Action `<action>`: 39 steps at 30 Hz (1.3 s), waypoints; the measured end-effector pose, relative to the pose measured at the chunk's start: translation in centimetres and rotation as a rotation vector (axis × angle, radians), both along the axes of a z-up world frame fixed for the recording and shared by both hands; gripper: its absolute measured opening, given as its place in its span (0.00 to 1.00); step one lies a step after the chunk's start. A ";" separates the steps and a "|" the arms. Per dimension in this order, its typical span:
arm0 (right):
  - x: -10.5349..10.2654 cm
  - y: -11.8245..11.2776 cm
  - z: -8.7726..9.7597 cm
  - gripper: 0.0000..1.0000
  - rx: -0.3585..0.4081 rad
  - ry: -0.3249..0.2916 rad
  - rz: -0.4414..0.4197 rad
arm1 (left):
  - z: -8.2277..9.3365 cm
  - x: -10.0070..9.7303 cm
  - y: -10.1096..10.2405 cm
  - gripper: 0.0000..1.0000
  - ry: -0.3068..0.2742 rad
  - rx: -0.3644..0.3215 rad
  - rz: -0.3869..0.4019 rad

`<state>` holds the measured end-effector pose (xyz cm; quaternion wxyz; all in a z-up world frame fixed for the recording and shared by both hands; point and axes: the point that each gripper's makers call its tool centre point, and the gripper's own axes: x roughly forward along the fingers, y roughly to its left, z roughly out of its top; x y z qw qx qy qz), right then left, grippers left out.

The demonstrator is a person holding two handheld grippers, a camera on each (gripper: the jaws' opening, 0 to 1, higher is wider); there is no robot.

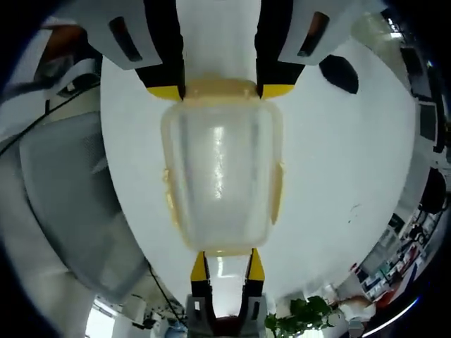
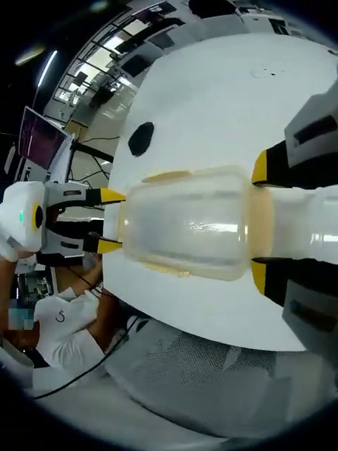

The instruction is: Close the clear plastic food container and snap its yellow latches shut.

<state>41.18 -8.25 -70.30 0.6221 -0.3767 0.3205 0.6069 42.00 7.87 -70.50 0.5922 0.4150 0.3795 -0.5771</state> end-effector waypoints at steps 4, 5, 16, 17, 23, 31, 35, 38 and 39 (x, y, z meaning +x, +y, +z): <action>0.2 -0.3 1.9 0.36 0.001 -0.010 0.007 | 1.9 0.1 -0.4 0.37 -0.009 0.007 0.000; 0.3 -0.6 2.3 0.36 -0.001 -0.012 0.008 | 2.2 0.1 -0.6 0.37 -0.013 0.004 0.001; -0.7 -3.7 3.6 0.36 -0.019 0.025 0.011 | 3.7 -0.8 -3.6 0.37 0.002 -0.015 0.017; -0.7 -4.0 3.7 0.36 -0.020 0.027 0.011 | 3.7 -0.9 -3.9 0.37 0.004 -0.015 0.015; -1.1 -5.6 3.9 0.36 -0.023 0.029 0.010 | 3.9 -1.3 -5.7 0.37 -0.002 -0.002 0.013; -1.5 -8.2 4.0 0.36 -0.027 0.021 0.002 | 4.2 -1.6 -8.3 0.37 -0.016 -0.004 0.008; -1.7 -9.8 4.0 0.36 -0.023 0.023 -0.008 | 4.1 -1.7 -9.7 0.37 -0.026 -0.001 -0.003; -2.0 -10.9 3.9 0.36 -0.027 0.017 -0.008 | 4.0 -1.8 -10.8 0.37 -0.029 -0.008 -0.001; -2.2 -11.4 3.9 0.36 -0.029 0.015 -0.008 | 4.0 -1.9 -11.3 0.37 -0.028 -0.008 -0.002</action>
